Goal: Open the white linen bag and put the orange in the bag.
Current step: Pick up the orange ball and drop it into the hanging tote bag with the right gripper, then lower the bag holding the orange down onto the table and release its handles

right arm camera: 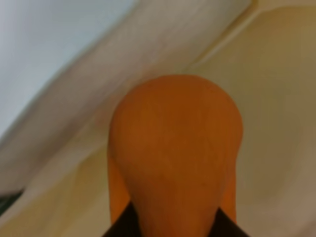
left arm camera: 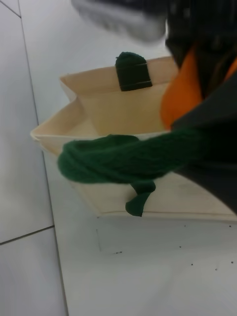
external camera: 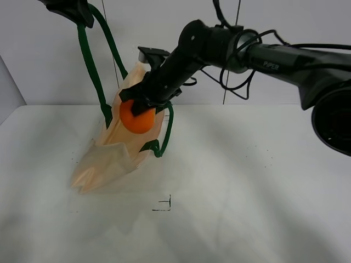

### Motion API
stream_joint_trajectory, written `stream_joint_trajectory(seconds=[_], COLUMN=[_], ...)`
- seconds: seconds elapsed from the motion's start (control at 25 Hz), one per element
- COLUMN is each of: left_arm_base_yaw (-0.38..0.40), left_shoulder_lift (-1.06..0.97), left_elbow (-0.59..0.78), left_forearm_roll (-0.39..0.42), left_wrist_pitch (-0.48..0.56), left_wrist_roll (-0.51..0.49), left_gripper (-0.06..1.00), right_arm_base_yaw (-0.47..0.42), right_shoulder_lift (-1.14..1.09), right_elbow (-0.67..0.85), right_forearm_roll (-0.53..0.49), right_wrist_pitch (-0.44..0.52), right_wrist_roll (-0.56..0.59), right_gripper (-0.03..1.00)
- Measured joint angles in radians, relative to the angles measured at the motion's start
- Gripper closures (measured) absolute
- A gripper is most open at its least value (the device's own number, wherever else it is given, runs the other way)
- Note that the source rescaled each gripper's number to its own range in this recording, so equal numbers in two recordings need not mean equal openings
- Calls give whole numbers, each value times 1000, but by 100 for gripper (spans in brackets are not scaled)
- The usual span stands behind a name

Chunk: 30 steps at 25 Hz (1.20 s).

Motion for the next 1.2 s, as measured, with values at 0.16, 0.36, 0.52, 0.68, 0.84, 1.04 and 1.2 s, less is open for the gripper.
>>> stream_joint_trajectory(seconds=[0.16,0.36,0.52,0.68,0.84,1.04,1.2], left_arm_base_yaw=[0,0,0,0,0,0,0], left_shoulder_lift=[0,0,0,0,1,1,1], left_elbow=[0,0,0,0,0,0,0], left_forearm_roll=[0,0,0,-1,-10,-44,-53], left_wrist_pitch=[0,0,0,0,0,0,0], left_wrist_roll=[0,0,0,0,1,9,14], left_gripper=[94,94,94,94,94,94,94], right_arm_base_yaw=[8,8,8,8,8,-17,-91], right_shoulder_lift=[50,62,62,45,22,8,8], right_elbow=[1,2,2,-4,-67,-170,-174], right_forearm_roll=[21,21,22,-47,-256,-435,-437], right_wrist_pitch=[-51,-51,-45,9,167,335,353], right_wrist_roll=[2,2,-3,32,164,278,290], right_gripper=[97,79,11,-2,-3,-3,-3])
